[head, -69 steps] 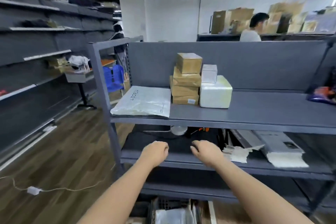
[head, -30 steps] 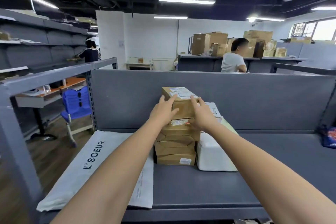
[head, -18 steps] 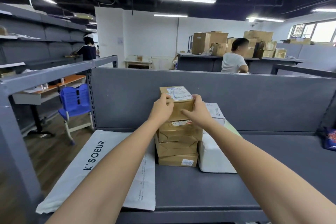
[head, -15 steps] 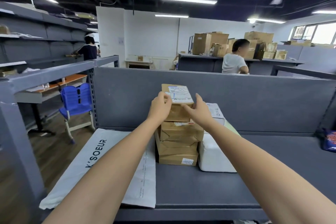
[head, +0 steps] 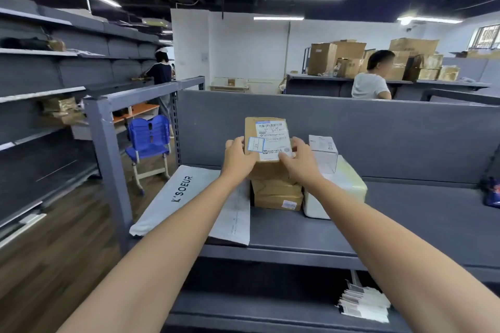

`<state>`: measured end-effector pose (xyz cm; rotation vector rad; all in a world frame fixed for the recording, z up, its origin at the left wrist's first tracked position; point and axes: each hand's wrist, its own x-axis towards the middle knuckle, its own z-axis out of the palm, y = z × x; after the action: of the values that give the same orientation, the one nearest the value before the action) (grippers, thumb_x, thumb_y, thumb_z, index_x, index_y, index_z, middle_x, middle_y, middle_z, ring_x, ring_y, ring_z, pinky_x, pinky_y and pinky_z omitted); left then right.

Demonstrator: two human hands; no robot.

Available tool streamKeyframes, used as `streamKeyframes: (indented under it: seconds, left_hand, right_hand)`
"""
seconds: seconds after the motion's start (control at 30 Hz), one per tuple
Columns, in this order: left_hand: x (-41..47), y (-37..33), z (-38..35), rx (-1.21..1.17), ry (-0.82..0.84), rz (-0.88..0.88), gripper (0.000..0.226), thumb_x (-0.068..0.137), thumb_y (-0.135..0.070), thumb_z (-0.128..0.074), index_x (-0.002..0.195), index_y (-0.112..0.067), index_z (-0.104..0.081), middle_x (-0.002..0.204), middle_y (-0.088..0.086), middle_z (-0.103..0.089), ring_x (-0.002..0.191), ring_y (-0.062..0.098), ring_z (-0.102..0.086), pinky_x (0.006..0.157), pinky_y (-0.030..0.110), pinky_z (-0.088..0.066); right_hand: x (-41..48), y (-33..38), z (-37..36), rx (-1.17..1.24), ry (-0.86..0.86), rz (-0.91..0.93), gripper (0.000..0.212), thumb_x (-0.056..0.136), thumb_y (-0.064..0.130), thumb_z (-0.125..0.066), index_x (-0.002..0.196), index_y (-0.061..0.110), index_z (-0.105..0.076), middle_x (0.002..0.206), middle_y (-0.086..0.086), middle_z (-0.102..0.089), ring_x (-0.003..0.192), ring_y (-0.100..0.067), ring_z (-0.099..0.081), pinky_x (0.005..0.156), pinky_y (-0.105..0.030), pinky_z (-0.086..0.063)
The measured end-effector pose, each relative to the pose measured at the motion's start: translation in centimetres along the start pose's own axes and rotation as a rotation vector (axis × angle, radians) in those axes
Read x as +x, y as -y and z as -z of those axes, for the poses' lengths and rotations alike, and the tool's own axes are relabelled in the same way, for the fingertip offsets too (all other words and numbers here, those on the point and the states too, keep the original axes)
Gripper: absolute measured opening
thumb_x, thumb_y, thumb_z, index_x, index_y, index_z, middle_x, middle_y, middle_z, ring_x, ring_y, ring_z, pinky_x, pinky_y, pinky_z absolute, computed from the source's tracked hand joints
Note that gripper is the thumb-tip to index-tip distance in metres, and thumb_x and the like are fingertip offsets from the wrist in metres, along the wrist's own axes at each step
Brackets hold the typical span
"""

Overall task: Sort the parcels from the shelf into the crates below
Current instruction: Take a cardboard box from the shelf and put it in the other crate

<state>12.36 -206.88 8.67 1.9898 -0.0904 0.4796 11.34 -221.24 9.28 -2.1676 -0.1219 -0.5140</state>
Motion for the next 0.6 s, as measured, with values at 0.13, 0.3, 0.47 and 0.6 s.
streamKeyframes:
  seconds: [0.13,0.3,0.47,0.6]
  left_hand:
    - [-5.7,-0.2,1.9,-0.001,-0.05,0.019,0.026,0.088,-0.011,-0.055,0.114,-0.009,-0.054,0.121,0.012,-0.055,0.091,0.017,-0.054,0.078,0.025,-0.041]
    - [-14.7,0.2,3.9,0.086,-0.03,0.091,0.031,0.092,-0.014,-0.053,0.12,-0.005,-0.047,0.124,0.006,-0.058,0.112,0.023,-0.056,0.09,0.034,-0.047]
    - [-24.4,2.3,5.5,0.124,-0.04,0.17,0.037,0.092,-0.012,-0.053,0.126,-0.005,-0.043,0.126,0.008,-0.059,0.111,0.024,-0.058,0.083,0.028,-0.044]
    - [-30.5,5.8,6.8,0.177,-0.053,0.185,0.045,0.091,-0.016,-0.054,0.134,-0.012,-0.042,0.13,0.007,-0.056,0.117,0.022,-0.054,0.093,0.035,-0.047]
  right_hand:
    - [-5.3,0.8,0.8,0.095,0.077,-0.02,0.039,0.085,0.007,-0.054,0.124,0.005,-0.055,0.121,-0.003,-0.061,0.109,-0.021,-0.059,0.093,-0.034,-0.049]
    - [-14.1,1.4,1.3,0.127,0.175,-0.091,0.045,0.09,0.007,-0.05,0.134,0.004,-0.038,0.135,-0.009,-0.053,0.121,-0.025,-0.052,0.09,-0.03,-0.044]
    - [-23.2,0.8,0.1,0.115,0.274,-0.107,0.047,0.091,0.005,-0.048,0.137,0.005,-0.037,0.138,-0.01,-0.052,0.125,-0.025,-0.05,0.082,-0.021,-0.037]
    - [-29.0,-0.5,-2.0,0.126,0.398,-0.09,0.053,0.088,0.003,-0.047,0.14,0.011,-0.037,0.138,-0.007,-0.053,0.124,-0.025,-0.051,0.09,-0.025,-0.039]
